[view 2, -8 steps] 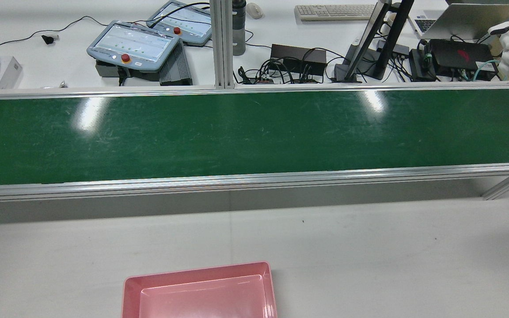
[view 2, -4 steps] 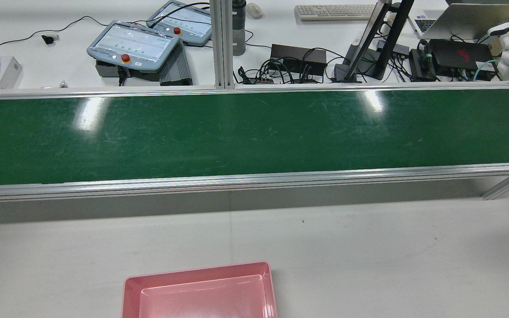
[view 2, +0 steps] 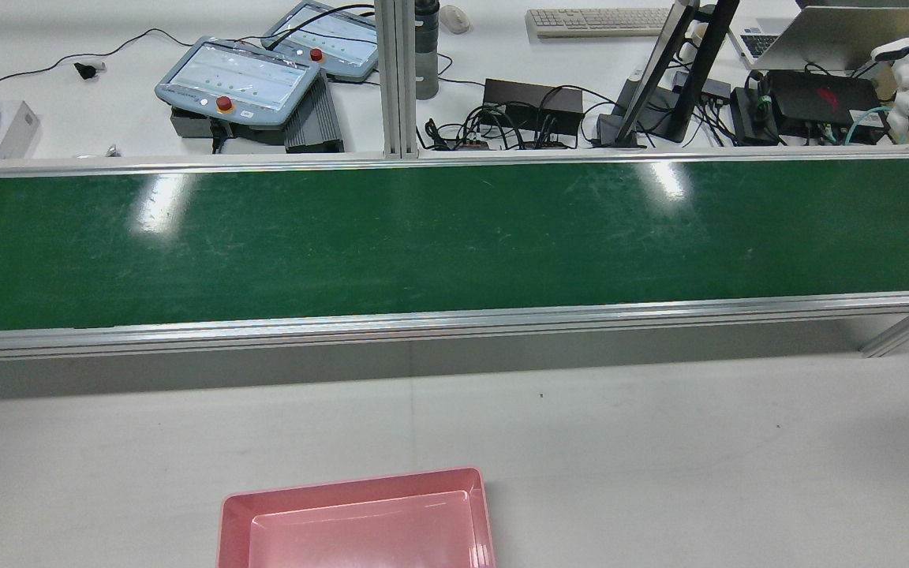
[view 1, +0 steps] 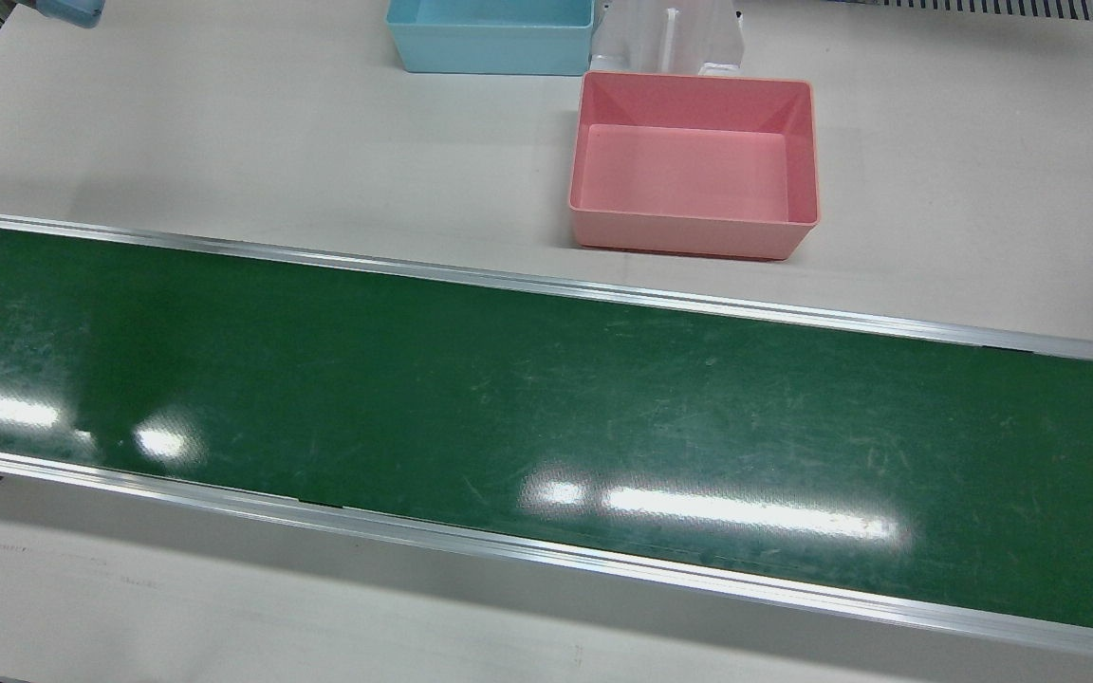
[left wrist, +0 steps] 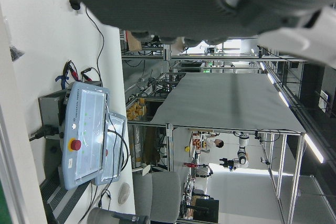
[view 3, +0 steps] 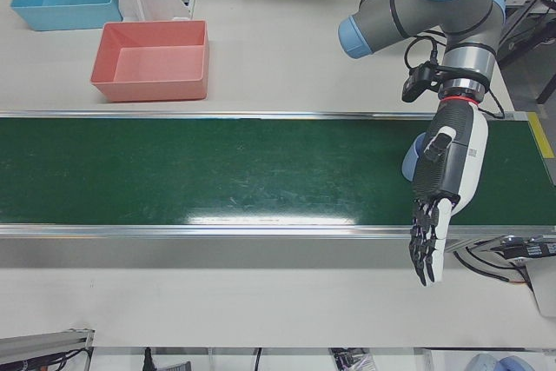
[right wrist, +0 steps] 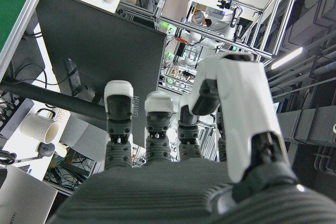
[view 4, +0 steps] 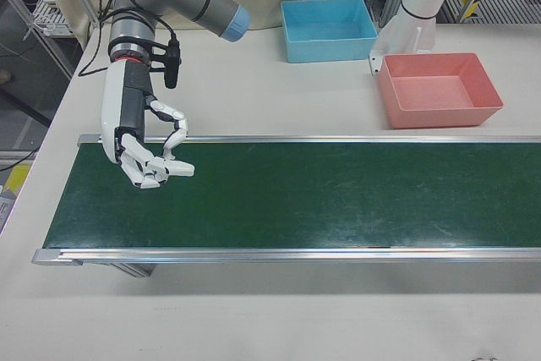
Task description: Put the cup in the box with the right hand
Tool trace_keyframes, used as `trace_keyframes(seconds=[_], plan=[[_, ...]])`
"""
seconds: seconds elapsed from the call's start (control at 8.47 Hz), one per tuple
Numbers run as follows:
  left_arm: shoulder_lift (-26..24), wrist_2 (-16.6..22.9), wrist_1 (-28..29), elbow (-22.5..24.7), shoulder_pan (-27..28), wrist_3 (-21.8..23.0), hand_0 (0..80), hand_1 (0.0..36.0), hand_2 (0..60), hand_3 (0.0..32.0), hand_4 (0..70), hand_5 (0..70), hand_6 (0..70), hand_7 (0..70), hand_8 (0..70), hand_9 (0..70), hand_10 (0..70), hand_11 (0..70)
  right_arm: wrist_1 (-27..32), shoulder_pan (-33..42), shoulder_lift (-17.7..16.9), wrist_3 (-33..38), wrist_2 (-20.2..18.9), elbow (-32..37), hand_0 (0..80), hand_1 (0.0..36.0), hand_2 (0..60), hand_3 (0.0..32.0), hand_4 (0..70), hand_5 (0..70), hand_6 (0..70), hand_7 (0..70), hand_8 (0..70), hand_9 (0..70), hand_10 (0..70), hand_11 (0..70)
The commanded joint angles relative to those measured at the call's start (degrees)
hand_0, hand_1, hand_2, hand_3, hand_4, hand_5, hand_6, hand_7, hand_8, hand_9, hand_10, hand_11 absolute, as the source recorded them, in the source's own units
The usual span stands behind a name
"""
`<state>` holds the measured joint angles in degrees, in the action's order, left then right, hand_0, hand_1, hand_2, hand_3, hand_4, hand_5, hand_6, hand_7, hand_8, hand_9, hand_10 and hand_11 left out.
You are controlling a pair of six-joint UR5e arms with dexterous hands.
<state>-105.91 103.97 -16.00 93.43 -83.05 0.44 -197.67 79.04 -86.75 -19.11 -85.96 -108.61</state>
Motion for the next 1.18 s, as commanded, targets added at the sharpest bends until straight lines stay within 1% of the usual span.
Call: trace_keyframes(seconds=[0.0, 0.12, 0.24, 0.35, 0.59, 0.71, 0.83, 0.94, 1.06], plan=[[0.0, 0.0, 0.0, 0.0, 0.1, 0.0, 0.0, 0.0, 0.0, 0.0, 0.0, 0.0, 0.0, 0.0, 0.0, 0.0, 0.0, 0.0, 0.0, 0.1, 0.0, 0.0, 0.0, 0.0, 74.2, 36.0, 60.0, 0.0, 20.0, 21.4, 29.8, 70.0, 52.8, 70.0, 42.5, 63.0], [0.0, 0.0, 0.0, 0.0, 0.0, 0.0, 0.0, 0.0, 0.0, 0.0, 0.0, 0.0, 0.0, 0.0, 0.0, 0.0, 0.0, 0.0, 0.0, 0.1, 0.0, 0.0, 0.0, -0.1, 78.4, 36.0, 60.0, 0.0, 23.3, 21.4, 29.7, 70.0, 52.6, 70.0, 42.3, 62.7], [0.0, 0.0, 0.0, 0.0, 0.1, 0.0, 0.0, 0.0, 0.0, 0.0, 0.0, 0.0, 0.0, 0.0, 0.0, 0.0, 0.0, 0.0, 0.0, 0.1, 0.0, 0.0, 0.0, -0.1, 71.8, 36.0, 60.0, 0.0, 17.2, 21.4, 29.6, 70.0, 52.6, 70.0, 42.2, 62.6], [0.0, 0.0, 0.0, 0.0, 0.1, 0.0, 0.0, 0.0, 0.0, 0.0, 0.0, 0.0, 0.0, 0.0, 0.0, 0.0, 0.0, 0.0, 0.0, 0.1, 0.0, 0.0, 0.0, -0.1, 69.0, 36.0, 60.0, 0.0, 14.2, 21.4, 29.5, 70.0, 52.5, 70.0, 42.2, 62.5], [0.0, 0.0, 0.0, 0.0, 0.0, 0.0, 0.0, 0.0, 0.0, 0.0, 0.0, 0.0, 0.0, 0.0, 0.0, 0.0, 0.0, 0.0, 0.0, 0.0, 0.0, 0.0, 0.0, -0.1, 71.6, 36.0, 60.0, 0.0, 16.7, 21.4, 29.4, 70.0, 52.4, 70.0, 42.0, 62.3], [0.0, 0.0, 0.0, 0.0, 0.0, 0.0, 0.0, 0.0, 0.0, 0.0, 0.0, 0.0, 0.0, 0.0, 0.0, 0.0, 0.0, 0.0, 0.0, 0.0, 0.0, 0.0, 0.0, -0.3, 75.9, 36.0, 60.0, 0.0, 20.6, 21.4, 29.4, 70.0, 52.4, 70.0, 42.1, 62.4], [0.0, 0.0, 0.0, 0.0, 0.0, 0.0, 0.0, 0.0, 0.0, 0.0, 0.0, 0.0, 0.0, 0.0, 0.0, 0.0, 0.0, 0.0, -0.1, 0.0, 0.0, 0.0, 0.0, -0.3, 70.6, 36.0, 60.0, 0.0, 15.6, 21.4, 29.4, 70.0, 52.4, 70.0, 42.0, 62.2], [0.0, 0.0, 0.0, 0.0, 0.0, 0.0, 0.0, 0.0, 0.0, 0.0, 0.0, 0.0, 0.0, 0.0, 0.0, 0.0, 0.0, 0.0, 0.0, 0.0, 0.0, 0.0, 0.0, -0.3, 73.0, 36.0, 60.0, 0.0, 20.6, 21.4, 29.5, 70.0, 52.5, 70.0, 42.1, 62.5], [0.0, 0.0, 0.0, 0.0, 0.0, 0.0, 0.0, 0.0, 0.0, 0.0, 0.0, 0.0, 0.0, 0.0, 0.0, 0.0, 0.0, 0.0, -0.1, 0.0, 0.0, 0.0, 0.0, -0.2, 69.2, 36.0, 60.0, 0.0, 15.0, 21.4, 29.6, 70.0, 52.5, 70.0, 42.1, 62.5]])
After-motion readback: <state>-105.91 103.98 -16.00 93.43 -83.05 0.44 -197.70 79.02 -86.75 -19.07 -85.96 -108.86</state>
